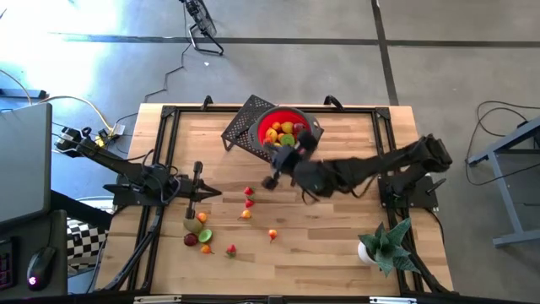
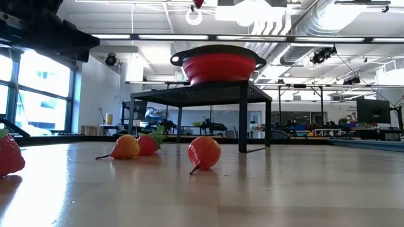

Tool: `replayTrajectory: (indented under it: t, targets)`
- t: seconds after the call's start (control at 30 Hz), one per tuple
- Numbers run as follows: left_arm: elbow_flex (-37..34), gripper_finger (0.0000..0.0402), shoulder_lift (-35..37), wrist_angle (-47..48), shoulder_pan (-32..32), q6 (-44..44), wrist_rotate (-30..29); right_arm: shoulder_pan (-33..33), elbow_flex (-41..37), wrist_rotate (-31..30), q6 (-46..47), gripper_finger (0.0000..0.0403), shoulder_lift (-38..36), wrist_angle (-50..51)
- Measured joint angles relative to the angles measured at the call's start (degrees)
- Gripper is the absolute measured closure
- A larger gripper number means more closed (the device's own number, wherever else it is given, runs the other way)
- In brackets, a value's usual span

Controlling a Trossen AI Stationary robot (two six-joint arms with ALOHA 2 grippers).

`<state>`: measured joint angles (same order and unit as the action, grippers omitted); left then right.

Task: Pick & Place Fruit
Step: Put the strawberry into the strainer bowl on the shelf

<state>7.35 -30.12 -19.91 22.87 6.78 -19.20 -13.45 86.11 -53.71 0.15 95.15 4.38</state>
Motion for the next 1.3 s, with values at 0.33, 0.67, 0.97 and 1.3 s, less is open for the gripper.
replayTrajectory:
  t: [0.33, 0.67, 0.97, 1.3]
  targets:
    - [0.0, 0.0402, 0.0, 1.0, 0.0, 0.4, 0.0, 13.6, 0.0, 16.9, 1.7, 0.0399, -0.2, 6.1]
    - [0.0, 0.0402, 0.0, -3.7, 0.0, 7.5, -7.9, 24.6, 0.0, 38.7, 14.1, 0.0399, -0.2, 19.1]
    - [0.0, 0.0402, 0.0, -6.1, 0.0, 8.4, -9.9, 27.3, 0.0, 41.7, 12.2, 0.0399, -0.2, 20.9]
    - [0.0, 0.0402, 0.0, -6.1, 0.0, 8.0, -10.9, 29.0, 0.0, 44.0, 10.1, 0.039, -0.2, 20.9]
